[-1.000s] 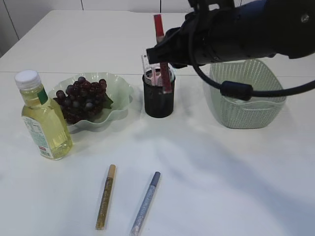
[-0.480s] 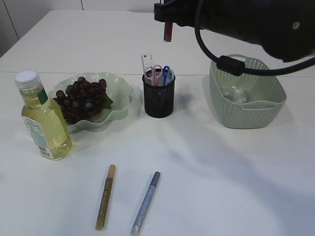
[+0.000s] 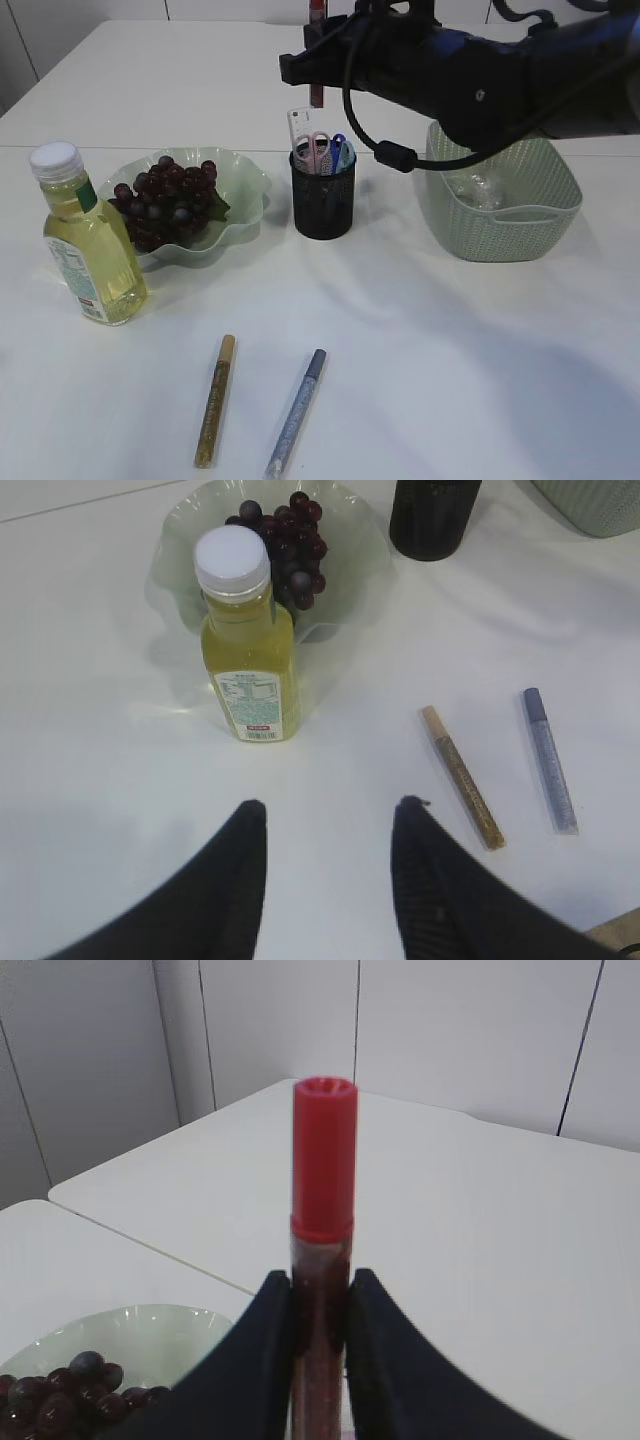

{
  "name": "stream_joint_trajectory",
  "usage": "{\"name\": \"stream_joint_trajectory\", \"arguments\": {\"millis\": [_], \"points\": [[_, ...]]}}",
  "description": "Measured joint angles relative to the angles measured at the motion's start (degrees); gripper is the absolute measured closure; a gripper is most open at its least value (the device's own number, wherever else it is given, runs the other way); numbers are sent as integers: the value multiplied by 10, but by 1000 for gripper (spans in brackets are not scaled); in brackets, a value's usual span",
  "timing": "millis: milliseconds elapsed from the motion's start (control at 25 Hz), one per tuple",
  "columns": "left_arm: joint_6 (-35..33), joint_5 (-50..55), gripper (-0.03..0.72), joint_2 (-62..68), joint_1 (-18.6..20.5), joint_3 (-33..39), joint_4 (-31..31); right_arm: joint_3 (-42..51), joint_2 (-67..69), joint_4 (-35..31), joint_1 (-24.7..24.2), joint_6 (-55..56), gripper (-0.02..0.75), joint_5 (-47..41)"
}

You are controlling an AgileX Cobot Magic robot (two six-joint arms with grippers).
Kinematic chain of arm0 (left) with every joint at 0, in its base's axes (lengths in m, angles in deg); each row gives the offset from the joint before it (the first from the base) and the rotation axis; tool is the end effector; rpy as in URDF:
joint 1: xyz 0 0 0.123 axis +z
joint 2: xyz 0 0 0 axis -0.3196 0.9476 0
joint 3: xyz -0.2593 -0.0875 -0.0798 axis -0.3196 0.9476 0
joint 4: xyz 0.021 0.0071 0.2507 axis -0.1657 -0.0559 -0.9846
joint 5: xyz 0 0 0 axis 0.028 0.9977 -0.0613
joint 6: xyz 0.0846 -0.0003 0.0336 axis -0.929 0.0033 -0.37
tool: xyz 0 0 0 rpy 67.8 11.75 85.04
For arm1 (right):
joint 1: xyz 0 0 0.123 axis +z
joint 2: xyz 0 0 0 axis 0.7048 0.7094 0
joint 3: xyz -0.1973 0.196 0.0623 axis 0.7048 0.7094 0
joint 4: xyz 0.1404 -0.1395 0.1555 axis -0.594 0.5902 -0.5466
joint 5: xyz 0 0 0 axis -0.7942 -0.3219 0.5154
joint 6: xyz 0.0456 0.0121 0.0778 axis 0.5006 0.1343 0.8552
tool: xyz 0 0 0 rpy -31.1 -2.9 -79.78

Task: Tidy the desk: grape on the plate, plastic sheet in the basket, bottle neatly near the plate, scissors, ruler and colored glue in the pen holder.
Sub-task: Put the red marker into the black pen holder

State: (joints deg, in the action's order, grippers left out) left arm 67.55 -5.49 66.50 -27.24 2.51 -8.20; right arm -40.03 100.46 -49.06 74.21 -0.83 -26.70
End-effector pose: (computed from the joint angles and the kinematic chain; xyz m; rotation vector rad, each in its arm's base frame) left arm 0.1228 -0.0344 0.3515 0.3821 2.2640 -0.2202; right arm 0.3816 0.2081 0.2776 -0.4165 1.6611 0.2993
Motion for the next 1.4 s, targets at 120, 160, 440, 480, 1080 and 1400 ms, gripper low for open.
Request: {"name": "stream_joint_trajectory", "arguments": {"millis": [120,160,440,480,1080,1400], "points": [[0,-1,379,0,0,0,0,-27,32,-5,-7,-6,582,0],[0,-1,379,0,0,0,0,-35,40,-10,-11,-5,582,0],[0,-4,379,0,0,0,0,-74,92,-32,-24,-7,582,-10],[0,-4,379,0,0,0,0,-75,98,-32,-24,-7,582,-10],[0,-4,379,0,0,0,0,-75,135,-33,-24,-9,582,-20],[1,-4,379,0,0,0,0,-75,135,-35,-24,-9,578,-28]]}}
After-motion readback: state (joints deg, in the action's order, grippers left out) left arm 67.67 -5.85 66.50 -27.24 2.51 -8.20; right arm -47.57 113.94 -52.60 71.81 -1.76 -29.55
